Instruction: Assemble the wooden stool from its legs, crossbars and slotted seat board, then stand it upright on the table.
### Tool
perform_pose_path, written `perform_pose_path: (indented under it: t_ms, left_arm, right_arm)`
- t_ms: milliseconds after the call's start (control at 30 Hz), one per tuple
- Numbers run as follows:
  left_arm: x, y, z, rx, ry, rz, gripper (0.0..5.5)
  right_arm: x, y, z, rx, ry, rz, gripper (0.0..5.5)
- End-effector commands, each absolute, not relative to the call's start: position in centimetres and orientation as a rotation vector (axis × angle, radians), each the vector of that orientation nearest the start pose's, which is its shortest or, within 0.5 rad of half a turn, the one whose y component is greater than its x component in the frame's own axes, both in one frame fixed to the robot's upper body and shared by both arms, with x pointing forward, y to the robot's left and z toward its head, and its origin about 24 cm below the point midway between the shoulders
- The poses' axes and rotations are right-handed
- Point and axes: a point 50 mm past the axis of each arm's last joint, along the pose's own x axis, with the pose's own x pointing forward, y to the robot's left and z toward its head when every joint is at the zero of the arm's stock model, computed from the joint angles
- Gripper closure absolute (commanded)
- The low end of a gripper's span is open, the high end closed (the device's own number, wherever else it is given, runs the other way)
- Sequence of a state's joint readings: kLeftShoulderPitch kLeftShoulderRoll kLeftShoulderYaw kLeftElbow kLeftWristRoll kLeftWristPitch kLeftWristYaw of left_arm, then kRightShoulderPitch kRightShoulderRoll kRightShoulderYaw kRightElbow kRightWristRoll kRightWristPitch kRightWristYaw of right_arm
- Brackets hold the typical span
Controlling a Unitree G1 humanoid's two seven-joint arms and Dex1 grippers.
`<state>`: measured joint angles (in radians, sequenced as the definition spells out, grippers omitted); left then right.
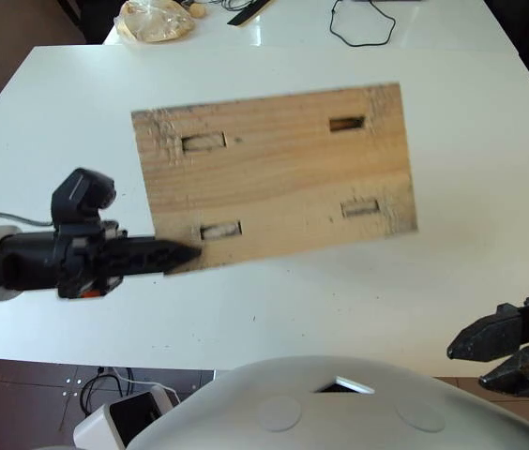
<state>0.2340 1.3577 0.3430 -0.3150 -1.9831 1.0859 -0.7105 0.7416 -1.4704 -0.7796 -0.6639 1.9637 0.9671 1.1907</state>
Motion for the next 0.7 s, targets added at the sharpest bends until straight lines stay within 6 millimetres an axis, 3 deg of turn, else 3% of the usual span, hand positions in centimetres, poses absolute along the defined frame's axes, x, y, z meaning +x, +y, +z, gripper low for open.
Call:
perform_pose_path:
  t_ms: [33,167,400,600,700]
  left_arm:
    - [19.4,23.6,17.1,-0.674,0.843,-0.916,3.93]
    - [21.4,23.6,16.0,-0.690,0.842,-0.797,3.93]
    - [23.1,21.8,16.5,-0.737,0.727,-0.834,3.93]
    - [25.0,18.5,19.1,-0.868,0.407,-0.832,3.93]
    - [25.2,17.2,20.2,-0.959,0.294,-0.742,3.93]
  right_arm:
    - [10.8,-20.2,22.4,0.709,0.773,1.651,4.24]
    - [10.7,-20.0,22.4,0.706,0.771,1.657,4.24]
    - [10.2,-19.7,22.0,0.714,0.737,1.653,4.24]
    - [9.7,-19.1,21.5,0.732,0.683,1.628,4.24]
    - [9.4,-18.8,21.3,0.742,0.663,1.610,4.24]
